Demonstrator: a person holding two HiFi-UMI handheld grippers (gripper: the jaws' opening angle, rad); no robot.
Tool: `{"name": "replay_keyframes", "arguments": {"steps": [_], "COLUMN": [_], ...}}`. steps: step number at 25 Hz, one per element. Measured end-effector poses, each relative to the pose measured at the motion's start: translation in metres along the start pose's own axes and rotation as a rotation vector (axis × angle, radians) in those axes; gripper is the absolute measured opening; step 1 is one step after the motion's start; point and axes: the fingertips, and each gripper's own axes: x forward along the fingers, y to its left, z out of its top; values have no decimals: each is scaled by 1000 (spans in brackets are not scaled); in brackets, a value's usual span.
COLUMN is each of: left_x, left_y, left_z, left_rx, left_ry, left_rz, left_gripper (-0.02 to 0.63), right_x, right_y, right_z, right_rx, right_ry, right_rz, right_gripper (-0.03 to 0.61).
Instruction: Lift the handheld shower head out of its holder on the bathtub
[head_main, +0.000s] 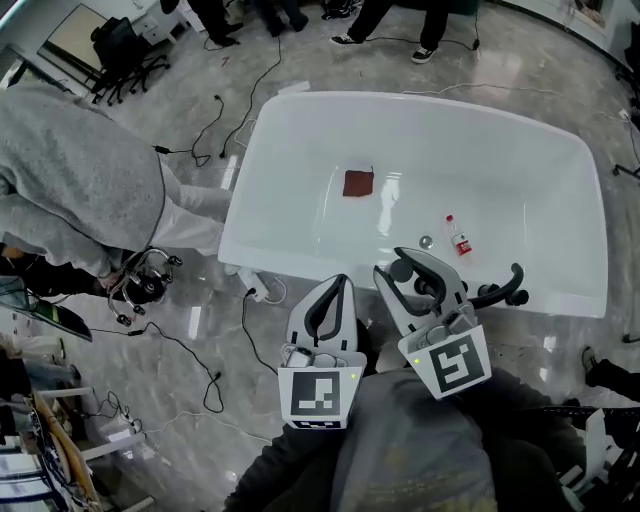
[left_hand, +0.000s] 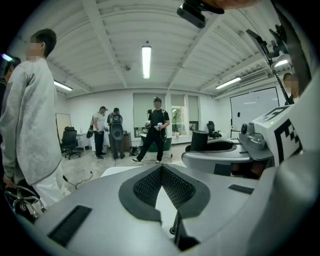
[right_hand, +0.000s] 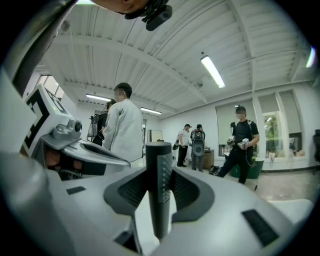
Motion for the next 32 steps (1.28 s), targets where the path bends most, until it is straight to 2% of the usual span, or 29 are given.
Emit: {"name": "replay_keyframes", "arguments": {"steps": [7,11,19,25,32], "left_x": [-17,-27,-57,-73,-81], "left_y": [-20,-19,4,2,-4], "left_z": [-2,-7,7,5,5], "left_rx": [-38,-51,-21,-1,22], "left_ry": [-7,-18,-61,-70,-88], "left_rz": [80,81,29,-32,-70], "left_gripper": [3,3,3,3,3], "right_x": [-17,-20,-28,-45,-53], "right_y": [5,18,44,58,62], "right_z": [5,3,33,35,30], "right_rx": [-25,-39,-42,-50,-37], "right_ry": [-18,-16,-53,-63,-53], "right_rz": [90,101,6,-65,-104], "right_gripper": [140,140,140,140,140]}}
